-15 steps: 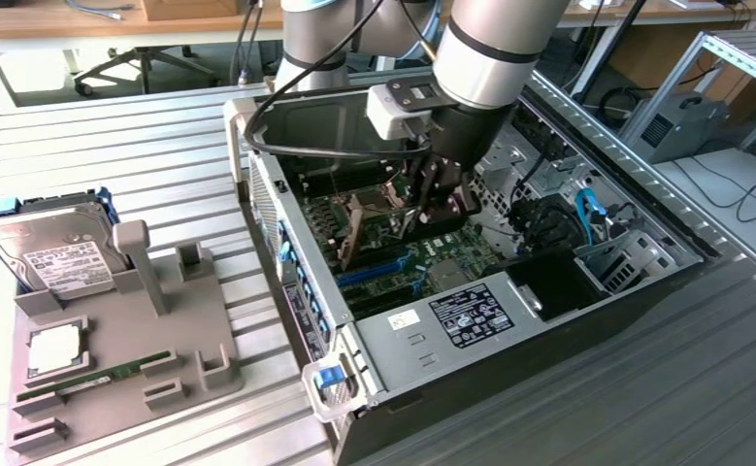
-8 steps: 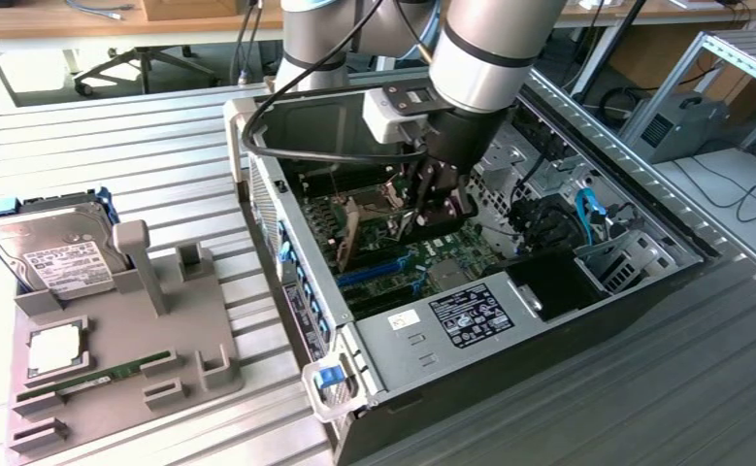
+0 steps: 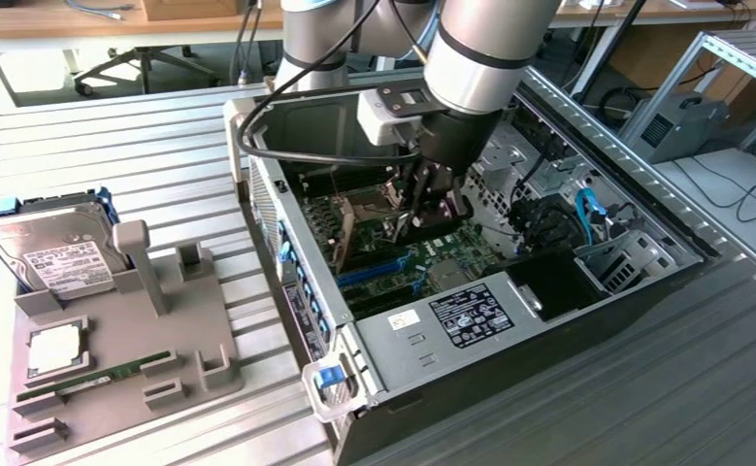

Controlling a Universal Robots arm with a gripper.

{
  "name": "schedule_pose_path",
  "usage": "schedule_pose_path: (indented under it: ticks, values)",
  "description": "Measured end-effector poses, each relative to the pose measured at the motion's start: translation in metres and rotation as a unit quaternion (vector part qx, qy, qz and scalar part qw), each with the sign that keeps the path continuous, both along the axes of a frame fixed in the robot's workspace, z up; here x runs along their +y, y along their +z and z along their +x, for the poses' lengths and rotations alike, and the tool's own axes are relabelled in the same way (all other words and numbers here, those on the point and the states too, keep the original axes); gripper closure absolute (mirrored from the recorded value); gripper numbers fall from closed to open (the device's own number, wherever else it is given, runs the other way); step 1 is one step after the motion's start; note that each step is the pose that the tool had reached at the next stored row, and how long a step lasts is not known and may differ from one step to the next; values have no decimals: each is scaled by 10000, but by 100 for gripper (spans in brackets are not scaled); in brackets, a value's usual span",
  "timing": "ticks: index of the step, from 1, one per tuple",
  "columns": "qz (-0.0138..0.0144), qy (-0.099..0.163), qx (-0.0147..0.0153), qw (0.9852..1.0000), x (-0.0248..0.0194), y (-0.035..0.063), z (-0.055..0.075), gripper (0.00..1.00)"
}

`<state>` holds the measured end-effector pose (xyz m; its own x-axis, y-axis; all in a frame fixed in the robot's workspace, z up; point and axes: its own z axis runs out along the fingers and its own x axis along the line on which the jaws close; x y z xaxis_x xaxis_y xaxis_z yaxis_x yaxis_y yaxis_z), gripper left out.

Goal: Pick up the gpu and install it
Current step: 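Insert the gpu into the slot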

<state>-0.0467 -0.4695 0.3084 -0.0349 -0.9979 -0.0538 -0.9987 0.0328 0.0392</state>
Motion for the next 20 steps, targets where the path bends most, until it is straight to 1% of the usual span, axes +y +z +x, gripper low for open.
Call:
schedule_pose_path:
  ticks: [10, 20]
  values:
    - [0, 0, 0, 10000, 0, -14, -65, 73]
    - [0, 0, 0, 10000, 0, -28, -98, 73]
